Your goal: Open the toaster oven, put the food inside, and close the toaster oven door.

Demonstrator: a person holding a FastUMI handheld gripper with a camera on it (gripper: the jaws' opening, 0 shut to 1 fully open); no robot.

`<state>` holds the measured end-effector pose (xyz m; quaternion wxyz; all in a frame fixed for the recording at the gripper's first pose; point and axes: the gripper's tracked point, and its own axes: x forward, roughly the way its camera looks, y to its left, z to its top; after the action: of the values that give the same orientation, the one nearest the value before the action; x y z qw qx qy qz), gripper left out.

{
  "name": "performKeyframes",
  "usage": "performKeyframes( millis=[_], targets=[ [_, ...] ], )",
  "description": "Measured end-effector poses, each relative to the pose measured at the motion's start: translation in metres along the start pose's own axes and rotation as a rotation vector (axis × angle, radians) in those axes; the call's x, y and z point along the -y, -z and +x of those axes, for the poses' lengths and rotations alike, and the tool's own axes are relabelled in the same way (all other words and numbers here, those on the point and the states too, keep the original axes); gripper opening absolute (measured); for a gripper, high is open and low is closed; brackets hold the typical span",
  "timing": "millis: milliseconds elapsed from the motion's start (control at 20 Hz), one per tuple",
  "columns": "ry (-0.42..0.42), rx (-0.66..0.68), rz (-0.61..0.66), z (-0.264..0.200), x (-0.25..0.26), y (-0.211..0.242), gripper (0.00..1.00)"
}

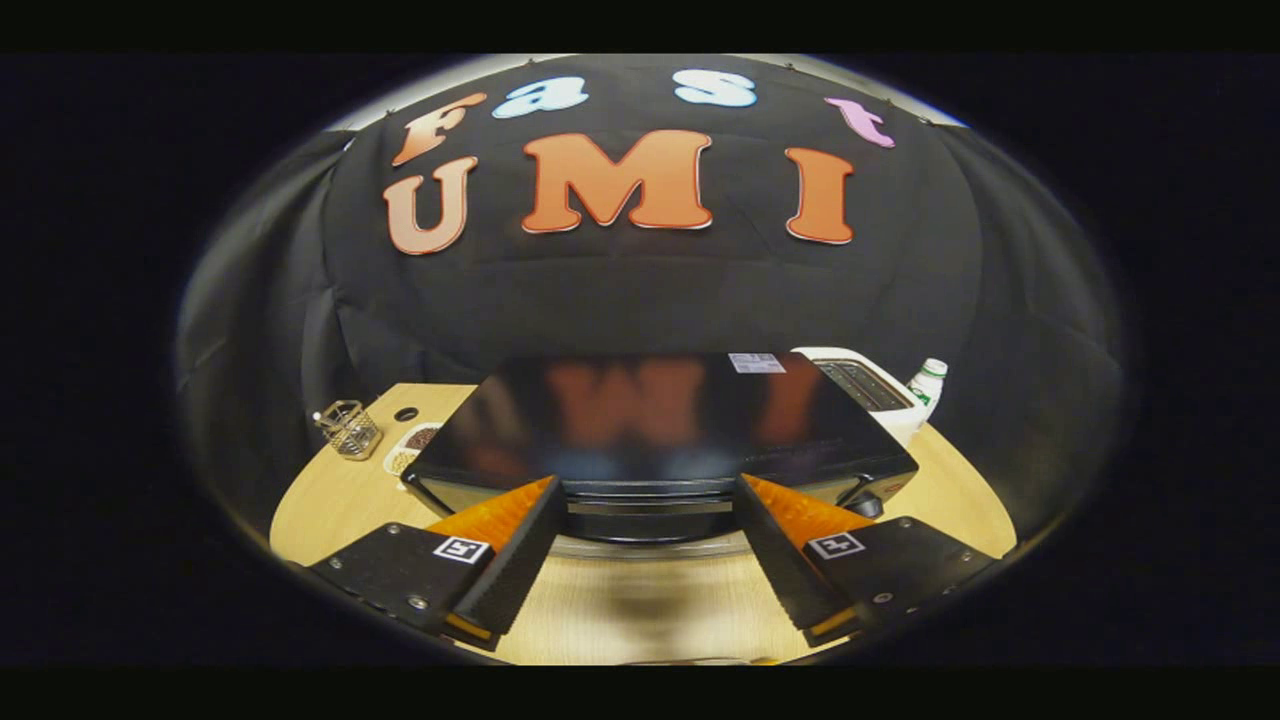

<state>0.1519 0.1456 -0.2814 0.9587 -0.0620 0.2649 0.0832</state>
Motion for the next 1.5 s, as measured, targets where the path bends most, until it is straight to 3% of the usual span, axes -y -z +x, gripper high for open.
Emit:
performKeyframes(
  millis=[1000, 1500],
  targets=[
    [-0.001, -0.028, -0.011, -0.064, 0.005, 0.069, 0.99],
    [0.001, -0.090, -0.013, -0.083, 0.008, 0.135, 0.99]
  ],
)
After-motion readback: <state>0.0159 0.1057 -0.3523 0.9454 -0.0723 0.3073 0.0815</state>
